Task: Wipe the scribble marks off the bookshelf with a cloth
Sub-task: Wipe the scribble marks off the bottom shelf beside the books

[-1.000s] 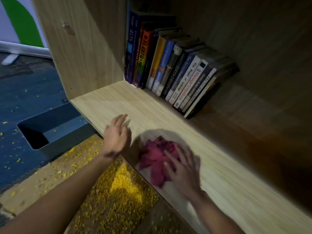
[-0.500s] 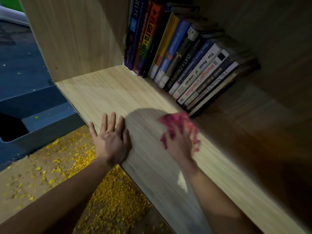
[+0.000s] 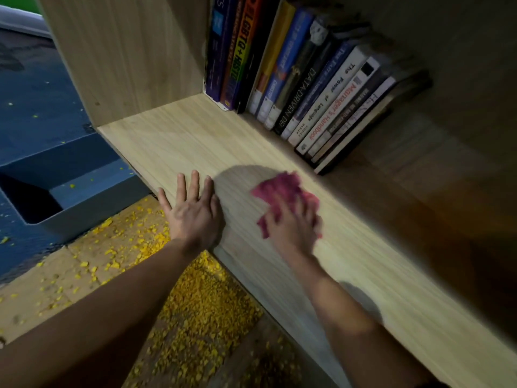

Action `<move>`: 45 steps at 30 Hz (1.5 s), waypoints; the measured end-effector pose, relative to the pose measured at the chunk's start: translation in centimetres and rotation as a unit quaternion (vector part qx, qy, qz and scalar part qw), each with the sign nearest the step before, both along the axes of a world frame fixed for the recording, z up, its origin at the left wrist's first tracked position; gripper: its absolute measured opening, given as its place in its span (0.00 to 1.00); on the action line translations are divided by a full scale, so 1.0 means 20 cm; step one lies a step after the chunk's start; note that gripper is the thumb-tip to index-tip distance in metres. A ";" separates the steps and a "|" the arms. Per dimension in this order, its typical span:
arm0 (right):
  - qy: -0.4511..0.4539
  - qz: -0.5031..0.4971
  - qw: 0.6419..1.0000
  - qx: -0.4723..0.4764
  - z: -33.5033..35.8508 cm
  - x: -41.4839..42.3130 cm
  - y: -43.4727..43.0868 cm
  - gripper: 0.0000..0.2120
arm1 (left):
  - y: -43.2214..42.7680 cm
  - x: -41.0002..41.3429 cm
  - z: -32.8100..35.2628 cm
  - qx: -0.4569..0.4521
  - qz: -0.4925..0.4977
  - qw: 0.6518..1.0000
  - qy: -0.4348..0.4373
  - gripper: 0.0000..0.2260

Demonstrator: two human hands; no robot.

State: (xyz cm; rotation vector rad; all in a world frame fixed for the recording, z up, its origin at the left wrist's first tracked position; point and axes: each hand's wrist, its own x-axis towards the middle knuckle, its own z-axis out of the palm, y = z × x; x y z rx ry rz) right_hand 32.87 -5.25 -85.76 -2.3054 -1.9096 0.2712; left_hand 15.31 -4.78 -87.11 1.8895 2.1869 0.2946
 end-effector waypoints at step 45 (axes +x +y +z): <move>-0.044 -0.102 0.993 -0.033 0.04 0.78 -0.28 0.32 | 0.02 0.04 -0.04 0.076 0.039 0.996 -0.038 0.26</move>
